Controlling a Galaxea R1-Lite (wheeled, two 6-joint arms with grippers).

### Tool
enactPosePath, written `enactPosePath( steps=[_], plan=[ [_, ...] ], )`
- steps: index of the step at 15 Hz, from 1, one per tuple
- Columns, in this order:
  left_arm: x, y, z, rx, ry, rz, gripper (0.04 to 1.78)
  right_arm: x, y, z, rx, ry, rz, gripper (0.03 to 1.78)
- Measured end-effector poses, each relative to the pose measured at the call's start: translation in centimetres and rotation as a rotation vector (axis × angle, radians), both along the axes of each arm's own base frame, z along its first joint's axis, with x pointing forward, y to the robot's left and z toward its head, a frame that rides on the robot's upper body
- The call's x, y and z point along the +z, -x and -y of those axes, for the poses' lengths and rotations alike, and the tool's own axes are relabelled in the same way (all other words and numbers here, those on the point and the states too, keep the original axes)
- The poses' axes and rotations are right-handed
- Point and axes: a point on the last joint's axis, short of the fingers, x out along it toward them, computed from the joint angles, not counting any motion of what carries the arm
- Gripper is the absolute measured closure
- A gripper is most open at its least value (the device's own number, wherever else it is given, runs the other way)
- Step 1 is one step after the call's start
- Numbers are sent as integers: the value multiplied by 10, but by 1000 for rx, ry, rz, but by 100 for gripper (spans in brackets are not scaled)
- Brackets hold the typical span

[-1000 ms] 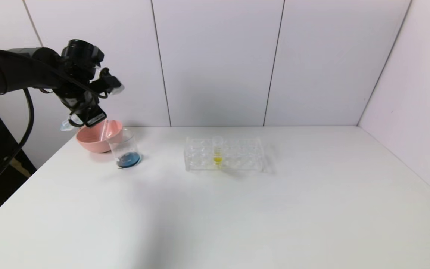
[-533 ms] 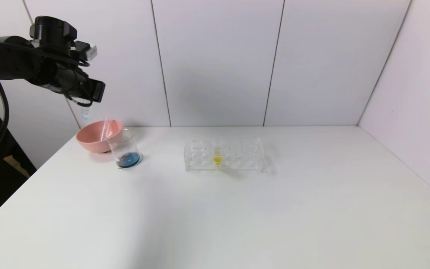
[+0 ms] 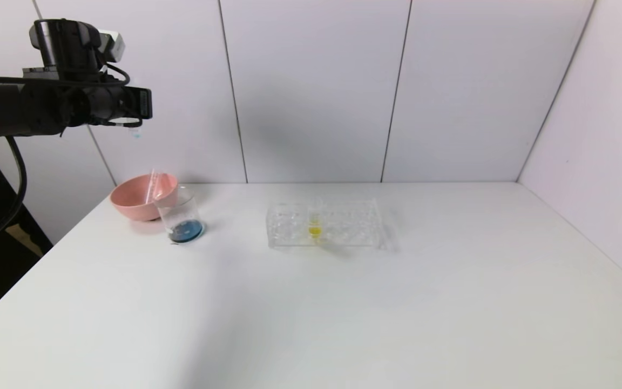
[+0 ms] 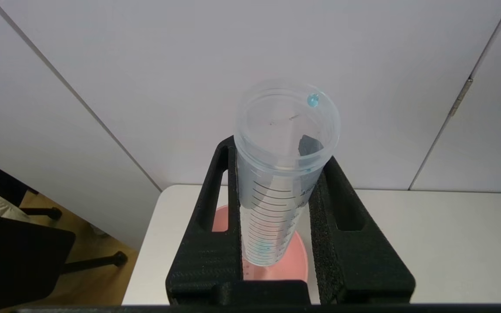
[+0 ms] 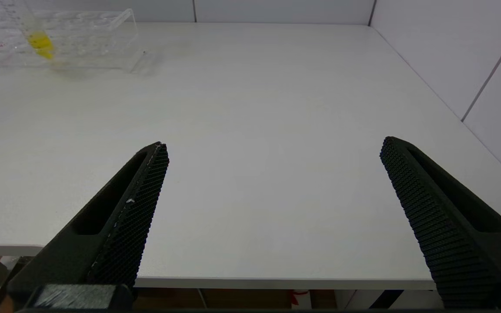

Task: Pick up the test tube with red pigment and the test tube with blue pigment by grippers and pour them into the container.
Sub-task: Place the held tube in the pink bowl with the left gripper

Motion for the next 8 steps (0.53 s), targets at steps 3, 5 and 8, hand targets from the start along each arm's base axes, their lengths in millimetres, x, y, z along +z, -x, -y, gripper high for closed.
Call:
enactPosePath(
  steps=[3,5,8],
  plan=[
    [-16,-7,-9,22,22,21,136,0,0,0,0,0,0,4],
    [-33,-12,-17,42,45,12,136,0,0,0,0,0,0,4],
    [-62,-25,-30,65,48,17,136,0,0,0,0,0,0,4]
  ],
)
